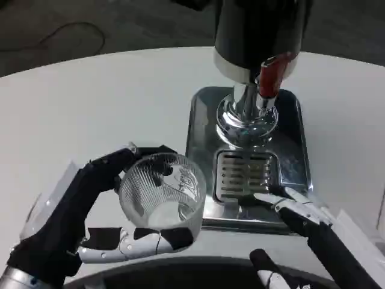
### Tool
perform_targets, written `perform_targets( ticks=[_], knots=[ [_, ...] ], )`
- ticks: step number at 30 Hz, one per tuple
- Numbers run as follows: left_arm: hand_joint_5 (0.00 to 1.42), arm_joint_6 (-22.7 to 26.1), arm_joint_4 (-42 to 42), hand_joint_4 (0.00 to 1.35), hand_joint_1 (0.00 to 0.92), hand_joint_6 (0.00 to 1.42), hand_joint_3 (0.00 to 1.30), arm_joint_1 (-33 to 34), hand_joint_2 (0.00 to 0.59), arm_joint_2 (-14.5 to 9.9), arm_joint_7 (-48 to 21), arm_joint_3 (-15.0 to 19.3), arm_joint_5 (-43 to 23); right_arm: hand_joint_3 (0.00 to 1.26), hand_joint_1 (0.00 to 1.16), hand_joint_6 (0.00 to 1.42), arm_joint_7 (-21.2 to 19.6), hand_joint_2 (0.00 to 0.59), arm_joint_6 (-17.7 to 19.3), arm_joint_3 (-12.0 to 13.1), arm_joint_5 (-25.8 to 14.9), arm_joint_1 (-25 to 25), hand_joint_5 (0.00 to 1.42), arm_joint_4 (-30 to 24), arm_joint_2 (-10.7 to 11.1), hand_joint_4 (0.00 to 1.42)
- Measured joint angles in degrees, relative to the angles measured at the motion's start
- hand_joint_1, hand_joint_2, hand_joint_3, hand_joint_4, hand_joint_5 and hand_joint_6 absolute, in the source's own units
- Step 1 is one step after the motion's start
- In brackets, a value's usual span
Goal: Grasp the cup under the faucet to collect the drink, then remove the cup.
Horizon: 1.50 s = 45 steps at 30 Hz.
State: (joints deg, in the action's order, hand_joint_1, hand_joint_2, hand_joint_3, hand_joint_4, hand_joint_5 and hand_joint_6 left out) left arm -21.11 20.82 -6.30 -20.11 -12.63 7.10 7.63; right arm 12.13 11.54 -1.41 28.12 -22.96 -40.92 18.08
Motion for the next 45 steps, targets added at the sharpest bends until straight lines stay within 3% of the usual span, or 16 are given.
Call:
perform_targets(
  ticks=[23,29,36,45],
  knots=[
    [1.00,-0.11,-2.84,0.84,0.810,0.99,0.73,0.81,0.058,-0.03,0.37,1.34,0.48,0.27,0.57,0.00,0.00,0.477,0.00,-0.22,0.08,-0.43,0.08,-0.01,-0.86,0.21],
    [1.01,-0.98,-7.27,0.84,0.804,1.00,0.73,4.16,0.057,-1.11,1.38,3.61,1.85,0.27,0.57,0.00,0.00,0.477,-0.04,-0.21,0.11,-0.38,0.08,-0.05,-1.11,0.21],
    [1.01,-2.82,-14.16,0.84,0.801,1.01,0.73,10.11,0.056,-2.13,3.06,3.70,4.08,0.27,0.57,0.00,-0.01,0.477,-0.04,0.26,0.06,-0.94,0.08,-0.16,-1.35,0.21],
    [1.01,-3.76,-26.68,0.84,0.800,0.99,0.73,19.97,0.056,-1.34,4.70,-0.59,5.57,0.27,0.57,0.00,-0.09,0.477,-0.03,1.11,-0.30,-1.54,0.08,-0.34,-1.45,0.21]
  ],
)
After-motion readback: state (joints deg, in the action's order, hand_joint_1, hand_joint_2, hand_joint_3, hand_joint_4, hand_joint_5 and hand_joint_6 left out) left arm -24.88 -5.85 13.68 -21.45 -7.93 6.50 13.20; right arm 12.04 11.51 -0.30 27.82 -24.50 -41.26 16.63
